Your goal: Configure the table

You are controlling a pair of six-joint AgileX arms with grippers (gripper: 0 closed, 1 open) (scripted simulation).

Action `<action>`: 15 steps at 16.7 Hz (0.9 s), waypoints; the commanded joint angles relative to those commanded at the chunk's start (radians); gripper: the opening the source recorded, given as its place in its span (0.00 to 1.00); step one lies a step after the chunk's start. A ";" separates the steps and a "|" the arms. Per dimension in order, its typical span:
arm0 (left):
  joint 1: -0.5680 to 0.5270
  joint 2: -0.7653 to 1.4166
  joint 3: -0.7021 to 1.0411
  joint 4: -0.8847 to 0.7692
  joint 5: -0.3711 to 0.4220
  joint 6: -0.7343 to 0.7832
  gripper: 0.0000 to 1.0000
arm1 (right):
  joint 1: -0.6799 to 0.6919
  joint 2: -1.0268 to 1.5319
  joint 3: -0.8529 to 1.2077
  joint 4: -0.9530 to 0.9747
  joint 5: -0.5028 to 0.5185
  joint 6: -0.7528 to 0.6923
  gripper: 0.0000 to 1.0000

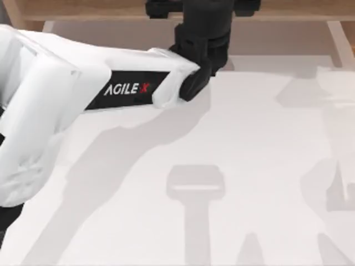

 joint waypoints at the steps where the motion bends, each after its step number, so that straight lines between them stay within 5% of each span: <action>1: 0.001 0.006 0.012 -0.003 0.002 0.000 1.00 | 0.000 0.000 0.000 0.000 0.000 0.000 1.00; 10: 0.019 0.057 0.102 -0.042 0.022 -0.001 1.00 | 0.000 0.000 0.000 0.000 0.000 0.000 1.00; 15: 0.019 0.057 0.102 -0.042 0.022 -0.001 0.62 | 0.000 0.000 0.000 0.000 0.000 0.000 1.00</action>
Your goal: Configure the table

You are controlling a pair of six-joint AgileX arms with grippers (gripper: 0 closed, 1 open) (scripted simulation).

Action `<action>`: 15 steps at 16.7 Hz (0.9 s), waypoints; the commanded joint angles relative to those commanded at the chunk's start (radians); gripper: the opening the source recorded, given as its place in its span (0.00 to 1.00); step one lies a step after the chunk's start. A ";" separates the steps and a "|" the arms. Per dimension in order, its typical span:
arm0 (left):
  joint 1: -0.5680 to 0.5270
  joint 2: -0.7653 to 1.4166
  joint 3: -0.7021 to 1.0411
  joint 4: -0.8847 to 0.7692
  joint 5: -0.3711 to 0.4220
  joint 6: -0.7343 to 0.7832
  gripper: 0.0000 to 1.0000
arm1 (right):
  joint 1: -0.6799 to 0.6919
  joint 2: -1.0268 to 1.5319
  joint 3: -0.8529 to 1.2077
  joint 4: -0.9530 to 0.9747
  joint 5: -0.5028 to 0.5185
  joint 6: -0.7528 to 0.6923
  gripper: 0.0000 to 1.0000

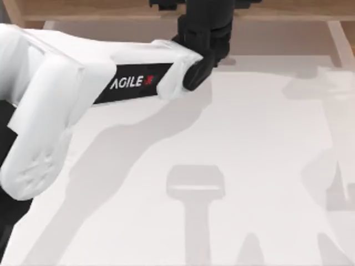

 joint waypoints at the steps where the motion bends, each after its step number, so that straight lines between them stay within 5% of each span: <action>1: 0.000 0.000 0.000 0.000 0.000 0.000 0.55 | 0.000 0.000 0.000 0.000 0.000 0.000 1.00; 8: 0.000 0.000 0.000 0.000 0.000 0.000 0.02 | 0.000 0.000 0.000 0.000 0.000 0.000 1.00; 15: 0.000 0.000 0.000 0.000 0.000 0.000 0.00 | 0.000 0.000 0.000 0.000 0.000 0.000 1.00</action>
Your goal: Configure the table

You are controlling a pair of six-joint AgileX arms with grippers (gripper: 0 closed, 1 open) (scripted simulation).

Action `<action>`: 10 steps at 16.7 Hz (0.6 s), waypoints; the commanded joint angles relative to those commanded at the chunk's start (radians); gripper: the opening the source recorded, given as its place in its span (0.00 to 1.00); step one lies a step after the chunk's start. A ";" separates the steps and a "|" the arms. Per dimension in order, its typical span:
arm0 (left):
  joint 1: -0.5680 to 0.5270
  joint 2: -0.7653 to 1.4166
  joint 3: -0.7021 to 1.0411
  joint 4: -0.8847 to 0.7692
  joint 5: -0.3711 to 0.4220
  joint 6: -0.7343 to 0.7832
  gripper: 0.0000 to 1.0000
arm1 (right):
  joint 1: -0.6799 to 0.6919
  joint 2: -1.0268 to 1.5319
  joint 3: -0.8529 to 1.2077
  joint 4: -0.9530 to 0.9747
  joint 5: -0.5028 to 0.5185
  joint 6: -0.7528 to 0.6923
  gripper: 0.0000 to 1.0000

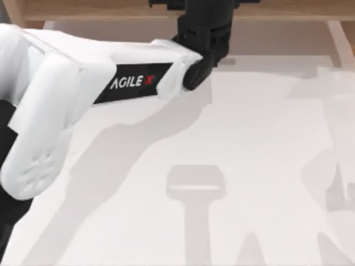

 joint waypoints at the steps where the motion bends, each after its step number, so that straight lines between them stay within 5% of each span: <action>1: 0.000 0.000 0.000 0.000 0.000 0.000 0.00 | 0.000 0.000 0.000 0.000 0.000 0.000 1.00; 10: -0.047 -0.127 -0.157 0.029 -0.046 0.005 0.00 | 0.000 0.000 0.000 0.000 0.000 0.000 1.00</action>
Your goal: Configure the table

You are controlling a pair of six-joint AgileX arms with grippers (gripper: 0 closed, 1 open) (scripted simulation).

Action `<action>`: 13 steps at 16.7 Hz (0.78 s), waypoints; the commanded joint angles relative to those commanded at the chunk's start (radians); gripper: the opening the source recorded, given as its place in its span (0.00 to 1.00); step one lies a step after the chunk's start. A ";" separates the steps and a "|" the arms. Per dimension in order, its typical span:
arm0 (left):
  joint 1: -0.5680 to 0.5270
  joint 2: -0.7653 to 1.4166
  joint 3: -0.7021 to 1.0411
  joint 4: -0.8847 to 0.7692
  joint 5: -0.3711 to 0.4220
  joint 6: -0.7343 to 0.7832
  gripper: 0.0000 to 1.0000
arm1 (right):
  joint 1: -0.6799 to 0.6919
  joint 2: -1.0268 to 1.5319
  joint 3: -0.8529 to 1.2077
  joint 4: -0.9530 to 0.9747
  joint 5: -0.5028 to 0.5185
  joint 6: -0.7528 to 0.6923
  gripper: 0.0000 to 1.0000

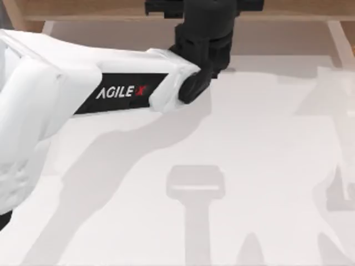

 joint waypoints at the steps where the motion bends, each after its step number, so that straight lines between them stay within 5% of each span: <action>1: -0.006 -0.010 -0.009 0.005 -0.006 0.000 0.00 | 0.000 0.000 0.000 0.000 0.000 0.000 1.00; 7: -0.008 -0.026 -0.023 0.008 0.014 -0.003 0.00 | 0.000 0.000 0.000 0.000 0.000 0.000 1.00; 13: -0.077 -0.197 -0.250 0.035 0.252 -0.027 0.00 | 0.000 0.000 0.000 0.000 0.000 0.000 1.00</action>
